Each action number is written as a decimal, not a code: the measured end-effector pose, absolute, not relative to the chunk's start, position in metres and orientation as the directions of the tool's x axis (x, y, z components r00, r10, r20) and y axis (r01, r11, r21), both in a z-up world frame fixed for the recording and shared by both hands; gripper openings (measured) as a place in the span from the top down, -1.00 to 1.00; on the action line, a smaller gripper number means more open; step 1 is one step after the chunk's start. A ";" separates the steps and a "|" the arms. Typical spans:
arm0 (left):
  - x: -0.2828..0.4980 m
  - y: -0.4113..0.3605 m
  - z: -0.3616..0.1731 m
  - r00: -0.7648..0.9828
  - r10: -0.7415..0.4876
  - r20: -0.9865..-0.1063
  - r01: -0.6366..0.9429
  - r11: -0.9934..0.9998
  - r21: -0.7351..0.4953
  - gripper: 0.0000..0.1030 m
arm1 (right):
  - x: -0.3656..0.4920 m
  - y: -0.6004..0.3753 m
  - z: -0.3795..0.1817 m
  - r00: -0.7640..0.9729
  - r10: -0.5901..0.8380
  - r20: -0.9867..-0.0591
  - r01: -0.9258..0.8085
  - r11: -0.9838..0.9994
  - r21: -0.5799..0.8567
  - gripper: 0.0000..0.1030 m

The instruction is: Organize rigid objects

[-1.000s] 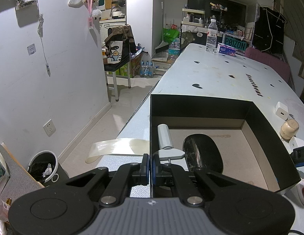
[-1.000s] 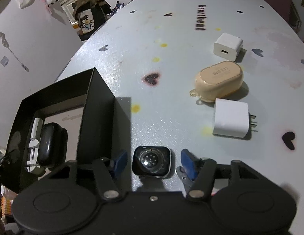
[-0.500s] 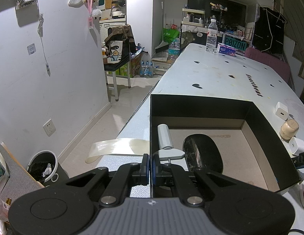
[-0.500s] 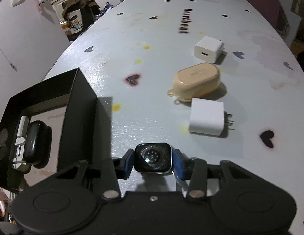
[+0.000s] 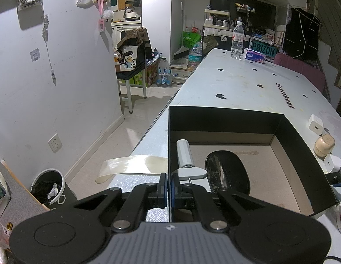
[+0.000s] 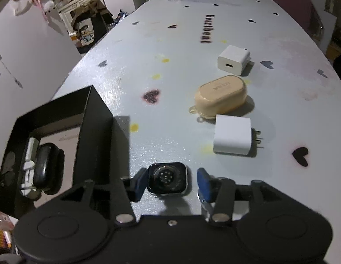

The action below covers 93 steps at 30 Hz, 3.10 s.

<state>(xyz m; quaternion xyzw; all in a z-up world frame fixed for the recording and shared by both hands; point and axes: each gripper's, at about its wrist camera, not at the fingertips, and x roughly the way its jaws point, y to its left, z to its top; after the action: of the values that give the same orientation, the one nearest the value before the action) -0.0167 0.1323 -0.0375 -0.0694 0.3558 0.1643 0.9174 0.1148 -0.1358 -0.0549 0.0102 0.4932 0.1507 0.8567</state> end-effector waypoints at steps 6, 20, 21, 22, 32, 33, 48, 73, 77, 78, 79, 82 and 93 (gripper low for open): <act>-0.017 0.132 -0.037 0.693 0.252 -0.676 -0.351 0.936 -0.010 0.95 | 0.114 -0.123 -0.061 0.464 0.249 -0.850 -0.284 0.951 0.123 -0.10; -0.017 0.132 -0.037 0.693 0.251 -0.676 -0.351 0.936 -0.012 0.95 | 0.107 -0.135 -0.043 0.538 0.236 -0.810 -0.227 0.965 0.130 0.09; -0.017 0.132 -0.038 0.693 0.251 -0.676 -0.351 0.936 -0.012 0.95 | 0.104 -0.135 -0.036 0.553 0.250 -0.795 -0.226 0.963 0.145 0.09; -0.017 0.132 -0.038 0.693 0.252 -0.675 -0.351 0.936 -0.010 0.95 | 0.101 -0.136 -0.029 0.569 0.267 -0.777 -0.229 0.960 0.162 0.09; -0.017 0.132 -0.038 0.693 0.252 -0.676 -0.351 0.936 -0.010 0.95 | 0.080 -0.070 0.012 0.518 0.457 -0.723 -0.407 0.875 0.261 0.09; -0.017 0.133 -0.037 0.693 0.252 -0.676 -0.351 0.936 -0.011 0.95 | 0.082 -0.062 0.009 0.501 0.453 -0.737 -0.411 0.874 0.259 0.09; -0.017 0.134 -0.037 0.696 0.245 -0.675 -0.350 0.936 -0.021 0.95 | 0.089 -0.001 -0.032 0.424 0.347 -0.837 -0.393 0.903 0.175 0.08; -0.017 0.134 -0.037 0.695 0.245 -0.676 -0.351 0.936 -0.021 0.94 | 0.067 -0.026 -0.001 0.470 0.411 -0.781 -0.439 0.877 0.197 -0.19; -0.017 0.134 -0.037 0.695 0.246 -0.675 -0.351 0.936 -0.020 0.94 | 0.061 -0.037 0.005 0.499 0.406 -0.766 -0.439 0.880 0.181 -0.29; -0.017 0.134 -0.037 0.695 0.246 -0.675 -0.351 0.936 -0.020 0.95 | 0.060 -0.039 0.007 0.506 0.404 -0.762 -0.439 0.881 0.176 -0.31; -0.017 0.134 -0.037 0.695 0.246 -0.675 -0.351 0.936 -0.020 0.94 | 0.059 -0.042 0.008 0.509 0.405 -0.759 -0.439 0.881 0.175 -0.32; -0.017 0.134 -0.037 0.695 0.247 -0.676 -0.351 0.936 -0.019 0.94 | 0.054 -0.049 0.012 0.520 0.413 -0.748 -0.447 0.877 0.173 -0.39; -0.017 0.134 -0.037 0.695 0.246 -0.676 -0.351 0.936 -0.020 0.95 | 0.038 -0.073 0.014 0.577 0.407 -0.708 -0.440 0.885 0.151 -0.92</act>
<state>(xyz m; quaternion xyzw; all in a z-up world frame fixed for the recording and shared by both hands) -0.0168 0.1341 -0.0365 -0.0736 0.3551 0.1626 0.9176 0.0381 -0.0733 0.0144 -0.0206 0.3930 0.2384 0.8878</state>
